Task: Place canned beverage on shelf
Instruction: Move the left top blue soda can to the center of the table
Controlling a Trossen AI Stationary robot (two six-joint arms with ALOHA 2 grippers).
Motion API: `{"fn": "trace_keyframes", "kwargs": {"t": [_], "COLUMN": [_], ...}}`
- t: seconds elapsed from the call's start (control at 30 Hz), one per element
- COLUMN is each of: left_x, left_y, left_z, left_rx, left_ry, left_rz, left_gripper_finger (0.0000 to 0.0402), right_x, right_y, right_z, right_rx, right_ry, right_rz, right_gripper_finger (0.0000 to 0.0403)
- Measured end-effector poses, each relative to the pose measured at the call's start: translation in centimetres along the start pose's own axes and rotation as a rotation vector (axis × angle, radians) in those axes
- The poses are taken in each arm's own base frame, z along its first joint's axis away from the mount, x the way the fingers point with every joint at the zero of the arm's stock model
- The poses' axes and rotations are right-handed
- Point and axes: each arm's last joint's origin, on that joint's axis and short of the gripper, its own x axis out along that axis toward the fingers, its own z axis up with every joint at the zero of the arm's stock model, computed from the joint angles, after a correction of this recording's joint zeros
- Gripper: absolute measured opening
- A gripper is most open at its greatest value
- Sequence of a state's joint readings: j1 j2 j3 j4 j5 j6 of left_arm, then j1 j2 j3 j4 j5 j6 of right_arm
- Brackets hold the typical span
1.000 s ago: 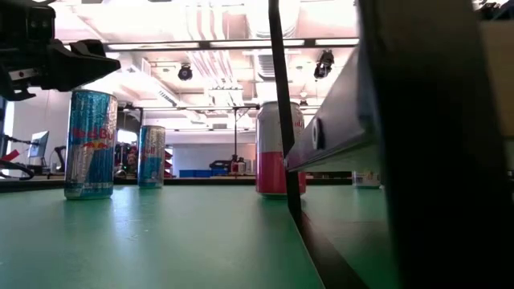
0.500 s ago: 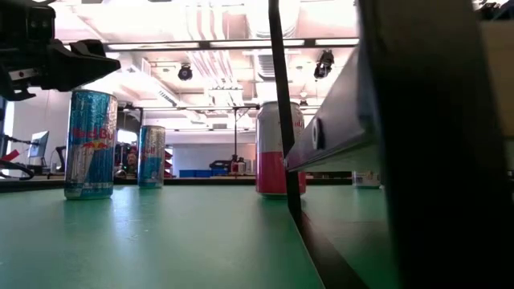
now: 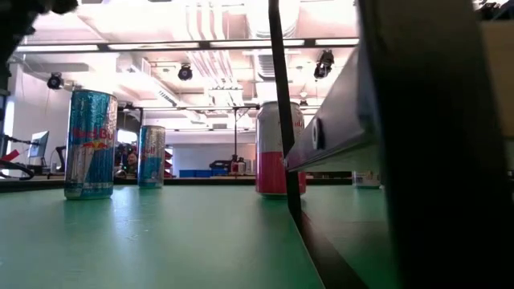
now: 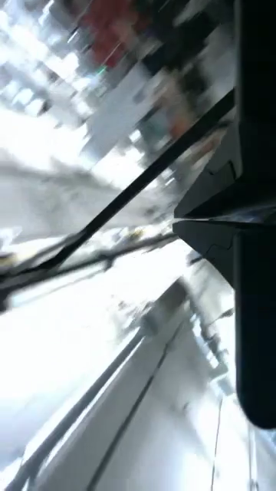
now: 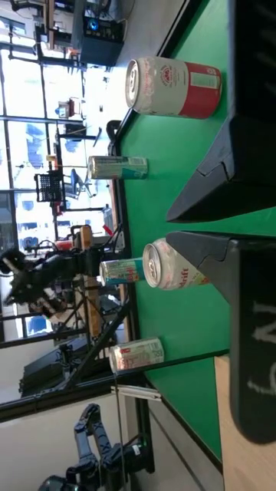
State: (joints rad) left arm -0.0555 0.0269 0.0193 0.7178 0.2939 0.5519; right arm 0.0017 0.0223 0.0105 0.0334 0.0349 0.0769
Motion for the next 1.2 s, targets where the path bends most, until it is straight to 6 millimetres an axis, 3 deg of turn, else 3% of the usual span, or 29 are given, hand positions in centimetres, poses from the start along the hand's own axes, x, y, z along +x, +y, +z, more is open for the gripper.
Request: {"fn": "trace_keyframes", "kwargs": {"t": [0.1,0.23,0.33,0.67,0.83,1.2], "left_x": [-0.1,-0.2,-0.1,3.1,5.9,11.8], "left_y": [0.9,2.6,3.3,5.6,6.2,6.5], "left_z": [0.4,0.2,0.2,2.4,1.6,-2.1], "left_rx": [-0.128,-0.310,-0.323,-0.413,-0.435,-0.388], "left_ry": [0.018,0.255,0.443,0.515,0.626,1.025], "left_rz": [0.222,0.704,0.879,0.759,0.767,0.836], "left_gripper_finger": [0.0000,0.0000,0.0000,0.0000,0.0000,0.0000], "right_x": [0.0,0.0,0.0,0.0,0.0,0.0], "right_y": [0.0,0.0,0.0,0.0,0.0,0.0], "right_z": [0.0,0.0,0.0,0.0,0.0,0.0], "right_rx": [-0.001,0.000,0.000,0.000,0.000,0.000], "right_ry": [0.000,0.000,0.000,0.000,0.000,0.000], "right_rz": [0.000,0.000,0.000,0.000,0.000,0.000], "right_gripper_finger": [0.0022,0.0022,0.0022,0.0022,0.0022,0.0022]}}
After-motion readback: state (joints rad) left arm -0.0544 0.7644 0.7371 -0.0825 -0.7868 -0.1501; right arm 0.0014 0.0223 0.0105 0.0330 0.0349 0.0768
